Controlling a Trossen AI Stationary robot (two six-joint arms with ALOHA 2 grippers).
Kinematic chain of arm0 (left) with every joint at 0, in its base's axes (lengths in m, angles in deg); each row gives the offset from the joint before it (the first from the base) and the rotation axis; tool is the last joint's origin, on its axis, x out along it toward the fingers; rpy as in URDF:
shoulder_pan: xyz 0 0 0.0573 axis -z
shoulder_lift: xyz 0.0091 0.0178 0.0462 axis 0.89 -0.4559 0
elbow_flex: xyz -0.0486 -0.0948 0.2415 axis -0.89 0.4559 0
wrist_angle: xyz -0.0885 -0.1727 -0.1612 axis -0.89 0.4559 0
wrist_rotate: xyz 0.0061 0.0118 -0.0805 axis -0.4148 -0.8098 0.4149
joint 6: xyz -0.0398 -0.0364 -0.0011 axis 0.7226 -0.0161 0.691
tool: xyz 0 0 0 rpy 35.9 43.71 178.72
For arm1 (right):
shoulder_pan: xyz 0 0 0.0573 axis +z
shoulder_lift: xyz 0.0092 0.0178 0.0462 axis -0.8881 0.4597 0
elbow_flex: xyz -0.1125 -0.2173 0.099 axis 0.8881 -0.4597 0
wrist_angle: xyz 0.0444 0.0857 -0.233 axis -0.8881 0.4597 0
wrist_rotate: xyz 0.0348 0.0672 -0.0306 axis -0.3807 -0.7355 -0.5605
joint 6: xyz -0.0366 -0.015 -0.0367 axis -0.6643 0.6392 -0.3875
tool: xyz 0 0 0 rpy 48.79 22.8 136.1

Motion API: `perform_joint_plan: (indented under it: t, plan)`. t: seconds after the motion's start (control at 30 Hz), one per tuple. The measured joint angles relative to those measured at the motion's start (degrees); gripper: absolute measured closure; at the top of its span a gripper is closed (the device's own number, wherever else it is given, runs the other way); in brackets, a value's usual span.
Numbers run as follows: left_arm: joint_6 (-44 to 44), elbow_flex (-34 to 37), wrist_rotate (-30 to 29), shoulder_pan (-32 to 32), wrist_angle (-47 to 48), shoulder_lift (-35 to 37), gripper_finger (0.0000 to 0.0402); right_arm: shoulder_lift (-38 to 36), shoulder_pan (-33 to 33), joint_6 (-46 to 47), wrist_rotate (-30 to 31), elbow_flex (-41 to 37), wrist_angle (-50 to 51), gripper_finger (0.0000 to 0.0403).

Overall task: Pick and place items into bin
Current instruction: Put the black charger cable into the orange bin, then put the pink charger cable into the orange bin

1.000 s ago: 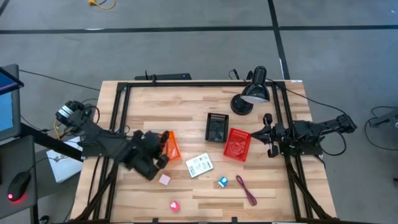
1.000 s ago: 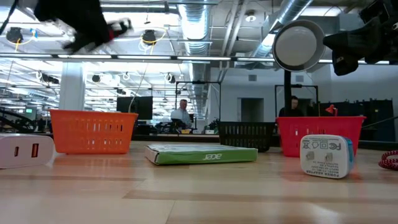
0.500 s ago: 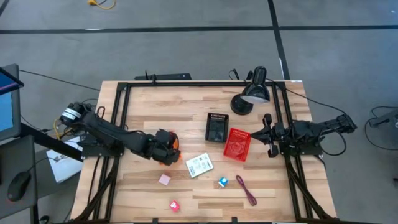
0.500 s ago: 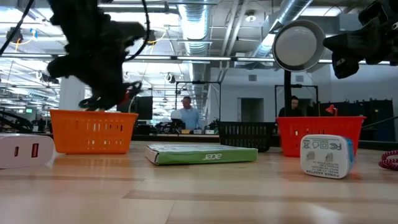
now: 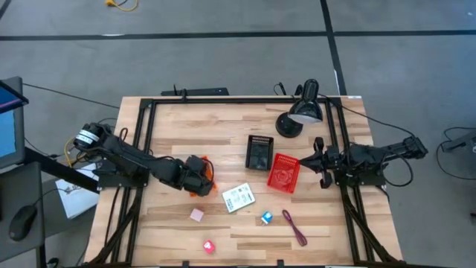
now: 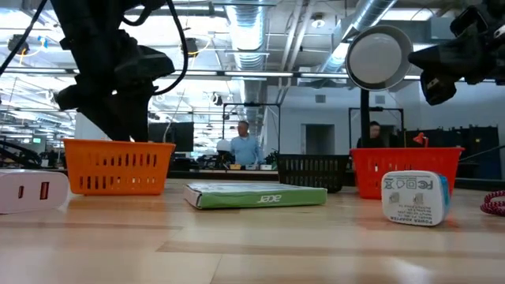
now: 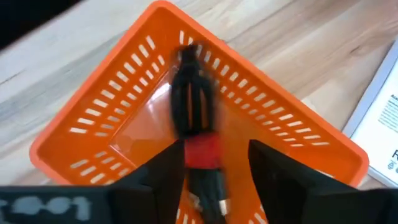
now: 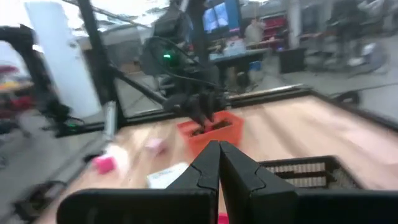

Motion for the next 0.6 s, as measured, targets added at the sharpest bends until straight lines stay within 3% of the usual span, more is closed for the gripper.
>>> perform_joint_plan:
  t: [0.07,0.23,0.33,0.6]
  plan:
    - [0.57,0.13,-0.01,-0.04,0.17,0.01,0.022,-0.14,0.0,-0.55,2.38,0.02,-1.55,0.0401]
    - [0.18,-1.23,-1.27,-0.25,0.81,0.02,0.0216,-0.05,0.04,3.56,1.8,0.0,-3.4,0.0401]
    - [-1.07,-4.66,-2.31,-0.24,3.49,0.09,0.0222,-0.13,-0.15,2.13,5.41,0.0,-4.55,0.0401]
    - [-12.51,-15.64,-5.76,1.11,9.56,0.11,0.0242,2.65,-0.02,4.93,5.35,0.0,-6.17,0.0401]
